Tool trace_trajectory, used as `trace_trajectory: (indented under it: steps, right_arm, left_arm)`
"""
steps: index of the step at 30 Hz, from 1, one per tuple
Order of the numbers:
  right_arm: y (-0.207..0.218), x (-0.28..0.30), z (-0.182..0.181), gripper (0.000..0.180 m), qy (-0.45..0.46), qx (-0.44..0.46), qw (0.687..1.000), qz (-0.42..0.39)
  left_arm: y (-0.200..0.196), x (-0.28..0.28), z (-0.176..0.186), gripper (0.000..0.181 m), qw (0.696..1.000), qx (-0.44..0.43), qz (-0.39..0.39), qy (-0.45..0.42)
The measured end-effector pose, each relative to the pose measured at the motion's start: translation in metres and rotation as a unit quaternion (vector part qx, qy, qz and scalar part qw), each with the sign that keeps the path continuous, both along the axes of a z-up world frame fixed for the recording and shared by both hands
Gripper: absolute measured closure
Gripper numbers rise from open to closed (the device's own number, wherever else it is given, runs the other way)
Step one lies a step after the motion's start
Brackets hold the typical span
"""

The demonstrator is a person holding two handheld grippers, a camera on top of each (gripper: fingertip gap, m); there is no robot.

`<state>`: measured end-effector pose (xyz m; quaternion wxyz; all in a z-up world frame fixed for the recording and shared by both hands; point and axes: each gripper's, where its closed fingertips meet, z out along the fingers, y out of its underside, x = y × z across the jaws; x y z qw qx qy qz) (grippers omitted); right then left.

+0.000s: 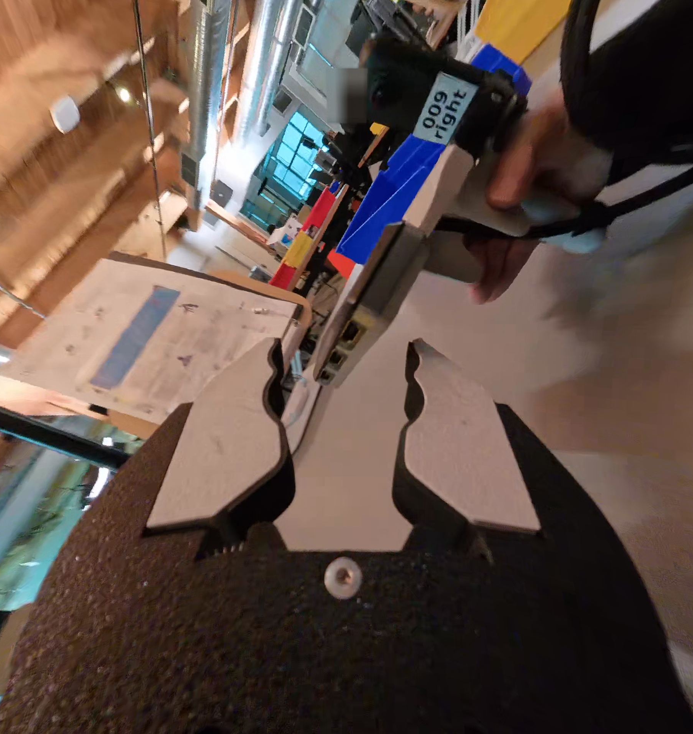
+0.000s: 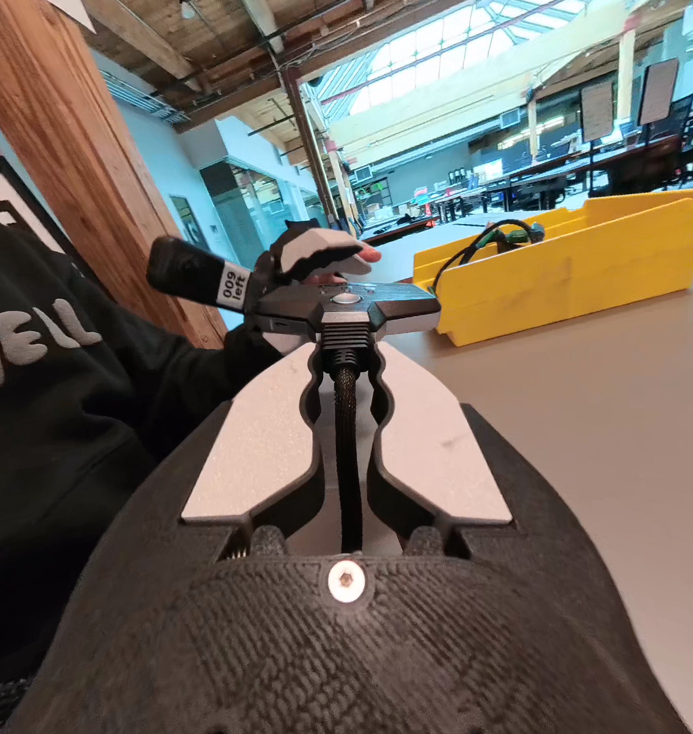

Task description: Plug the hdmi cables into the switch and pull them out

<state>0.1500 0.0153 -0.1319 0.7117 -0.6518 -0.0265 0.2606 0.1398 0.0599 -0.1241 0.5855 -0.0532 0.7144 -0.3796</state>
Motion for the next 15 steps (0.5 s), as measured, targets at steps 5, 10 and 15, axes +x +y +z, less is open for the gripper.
trace_trajectory:
  steps: [5, 10, 15]
  right_arm:
    - [-0.003, 0.004, 0.014, 0.158, 0.006, 0.022, 1.000, -0.020]
    - [-0.018, 0.020, 0.021, 0.158, -0.022, 0.063, 0.995, -0.070]
    - [-0.027, 0.032, 0.032, 0.158, 0.000, 0.104, 0.989, -0.100]
  left_arm:
    - [-0.014, 0.020, 0.015, 0.151, 0.995, 0.043, 0.043, -0.080]
    - [-0.029, 0.037, 0.024, 0.151, 0.992, 0.069, 0.036, -0.096]
    - [-0.039, 0.050, 0.032, 0.151, 0.995, 0.055, 0.021, -0.084]
